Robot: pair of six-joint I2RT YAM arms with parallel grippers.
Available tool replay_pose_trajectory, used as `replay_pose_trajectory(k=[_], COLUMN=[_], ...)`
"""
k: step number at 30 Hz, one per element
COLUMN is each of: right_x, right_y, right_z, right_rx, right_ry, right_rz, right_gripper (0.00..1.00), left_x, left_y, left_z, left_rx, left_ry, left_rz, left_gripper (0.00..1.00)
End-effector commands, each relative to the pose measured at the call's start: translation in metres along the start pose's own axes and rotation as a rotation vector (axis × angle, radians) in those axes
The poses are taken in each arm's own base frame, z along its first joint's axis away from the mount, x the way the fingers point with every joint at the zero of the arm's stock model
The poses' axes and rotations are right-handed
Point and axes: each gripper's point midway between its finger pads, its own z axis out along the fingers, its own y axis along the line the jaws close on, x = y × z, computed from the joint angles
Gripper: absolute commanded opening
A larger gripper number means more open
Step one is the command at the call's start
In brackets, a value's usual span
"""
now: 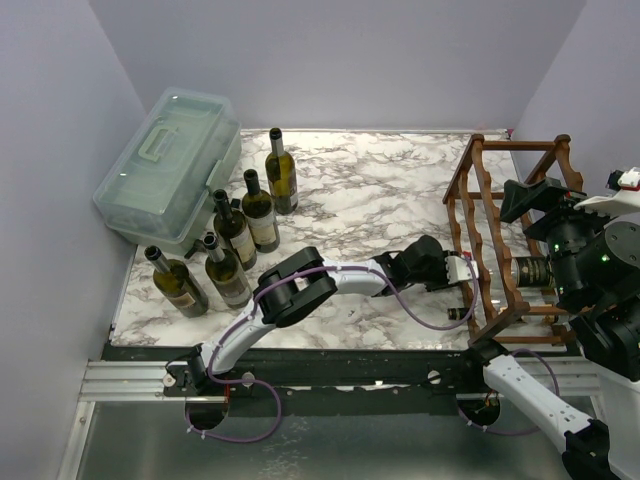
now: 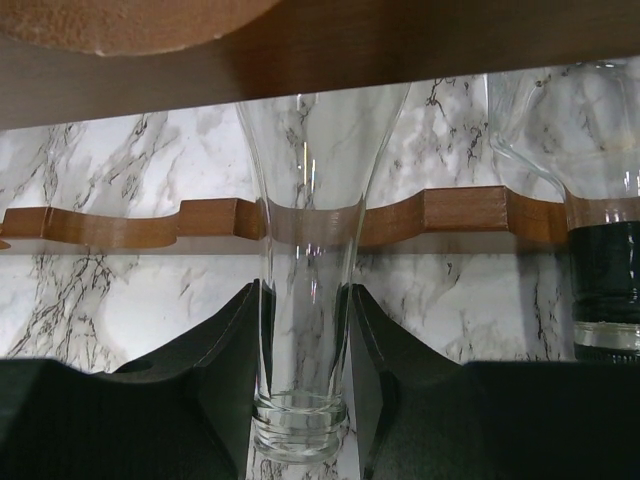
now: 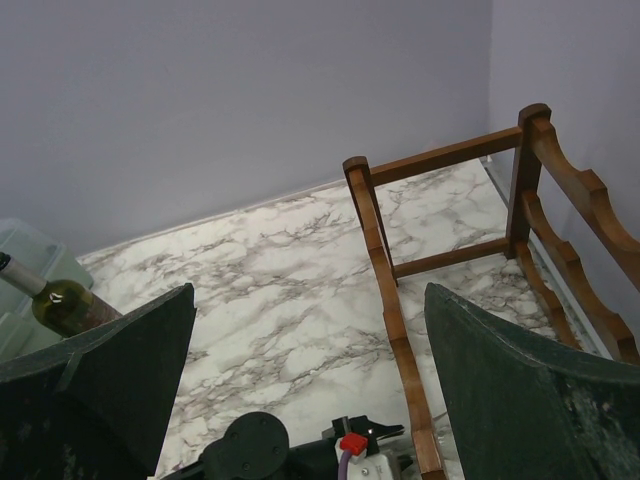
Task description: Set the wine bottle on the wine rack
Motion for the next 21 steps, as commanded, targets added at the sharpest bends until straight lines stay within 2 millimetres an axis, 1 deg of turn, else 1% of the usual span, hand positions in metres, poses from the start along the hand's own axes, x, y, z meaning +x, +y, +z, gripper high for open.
replay_pose_trajectory(k=[1,5,11,15,18,20,21], right_x=[0.004,0.003,0.004,0.004,0.004,0.004,0.004], right_y=[-0.001,-0.001,0.000,0.001,0.001,0.001,0.001], right_z=[0.000,-0.001,0.000,0.000,0.000,-0.001,-0.001], right_rx=[0.005,0.003,-0.003,-0.006,-0.007,-0.009,-0.008], right_ry=[0.014,0.011,0.013,0.013,0.013,0.013,0.013], right_rz=[-0.004,-0.002,0.003,0.005,0.004,0.007,0.008], right_gripper=[1.00,1.00,1.00,1.00,1.00,1.00,1.00], left_x=[0.112,0.118,0.098,0.093,0.091,0.090,0.091], left_y=[-0.006,-0.007,-0.004,-0.010,-0.013,-0.013,-0.014], left_z=[-0.008,-0.006,-0.004,-0.002,0.000,0.001,0.001], left_rx=[-0.006,-0.009,-0.003,0.017,0.019,0.019,0.020], left_ry=[0.283,0.293,0.254,0.248,0.246,0.246,0.249], left_rz=[-0.092,-0.095,-0.119,-0.127,-0.131,-0.137,-0.140], left_gripper=[0.00,0.00,0.00,0.00,0.10,0.23,0.32])
